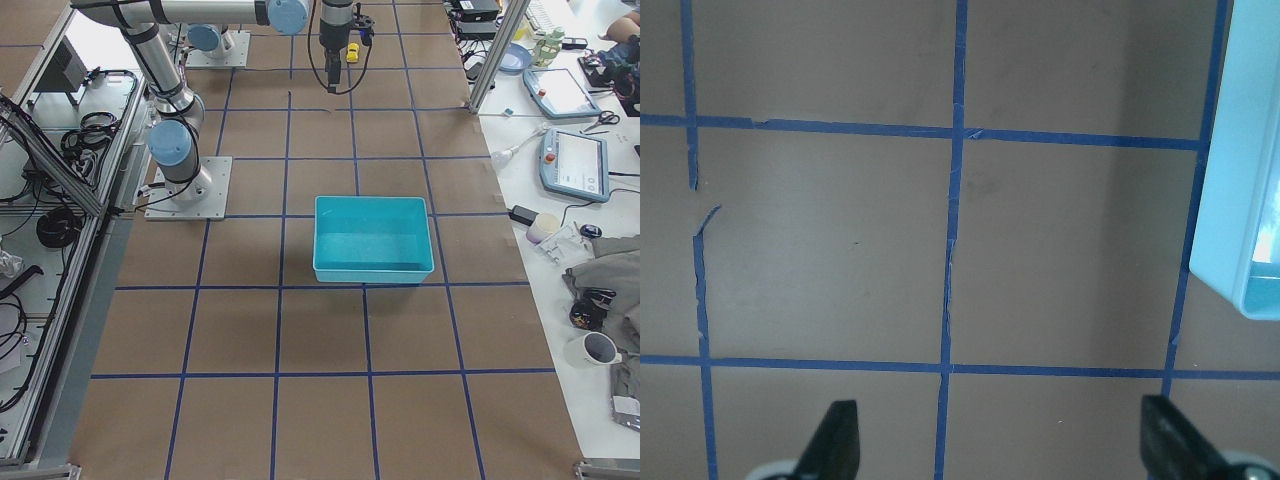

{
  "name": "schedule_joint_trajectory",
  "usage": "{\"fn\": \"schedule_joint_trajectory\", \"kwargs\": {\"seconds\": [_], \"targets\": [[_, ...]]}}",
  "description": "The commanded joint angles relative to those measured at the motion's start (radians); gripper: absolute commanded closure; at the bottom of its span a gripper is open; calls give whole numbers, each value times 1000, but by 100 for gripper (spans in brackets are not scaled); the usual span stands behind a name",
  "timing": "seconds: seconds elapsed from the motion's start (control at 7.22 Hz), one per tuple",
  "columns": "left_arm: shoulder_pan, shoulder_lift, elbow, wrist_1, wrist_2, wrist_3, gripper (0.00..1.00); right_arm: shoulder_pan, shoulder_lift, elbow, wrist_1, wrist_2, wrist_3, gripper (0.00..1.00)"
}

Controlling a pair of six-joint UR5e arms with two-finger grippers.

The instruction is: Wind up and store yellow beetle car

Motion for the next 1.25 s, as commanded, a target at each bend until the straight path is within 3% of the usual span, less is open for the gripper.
{"fn": "schedule_joint_trajectory", "kwargs": {"seconds": [0.0, 1.11], "targets": [[-1, 2, -2, -1, 0, 0, 0, 0, 0, 0, 0, 0, 0, 0], [0, -5, -21, -1, 0, 3, 0, 0, 0, 0, -1, 0, -2, 0]]}}
